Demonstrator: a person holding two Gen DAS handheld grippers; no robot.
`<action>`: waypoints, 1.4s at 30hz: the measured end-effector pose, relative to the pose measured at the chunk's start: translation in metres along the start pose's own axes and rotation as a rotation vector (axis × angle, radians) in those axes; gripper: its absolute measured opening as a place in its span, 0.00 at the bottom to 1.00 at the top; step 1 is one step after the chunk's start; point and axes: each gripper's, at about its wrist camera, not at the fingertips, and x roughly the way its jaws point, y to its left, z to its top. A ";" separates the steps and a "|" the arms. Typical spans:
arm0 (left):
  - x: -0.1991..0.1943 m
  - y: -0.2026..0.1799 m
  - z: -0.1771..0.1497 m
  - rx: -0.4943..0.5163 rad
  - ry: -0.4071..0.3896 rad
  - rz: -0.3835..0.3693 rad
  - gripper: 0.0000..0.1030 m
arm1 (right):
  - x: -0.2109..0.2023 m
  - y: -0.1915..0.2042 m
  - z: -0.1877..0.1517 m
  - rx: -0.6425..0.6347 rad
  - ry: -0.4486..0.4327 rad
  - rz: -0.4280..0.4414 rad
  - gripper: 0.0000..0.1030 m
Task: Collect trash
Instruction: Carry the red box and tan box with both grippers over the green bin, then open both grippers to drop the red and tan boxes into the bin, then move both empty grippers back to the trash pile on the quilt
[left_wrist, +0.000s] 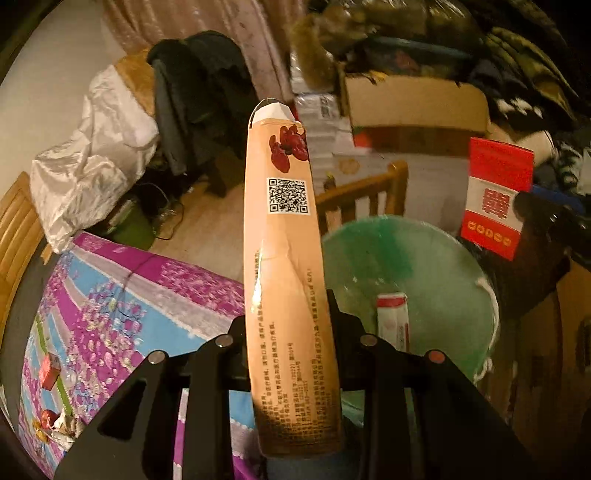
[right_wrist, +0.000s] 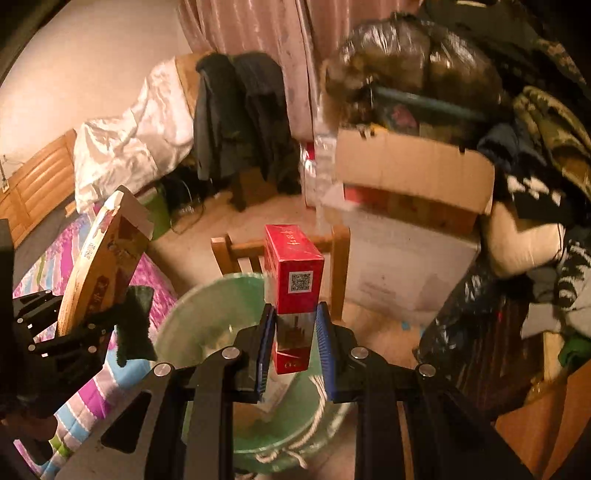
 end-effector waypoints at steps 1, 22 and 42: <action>0.004 -0.001 -0.003 0.007 0.015 -0.015 0.27 | 0.004 -0.001 -0.002 0.003 0.014 0.003 0.23; 0.025 0.024 -0.010 -0.065 0.066 -0.148 0.44 | 0.030 -0.001 -0.012 0.042 0.072 0.072 0.36; -0.011 0.118 -0.085 -0.316 0.046 0.101 0.45 | 0.021 0.112 -0.010 -0.155 0.026 0.307 0.38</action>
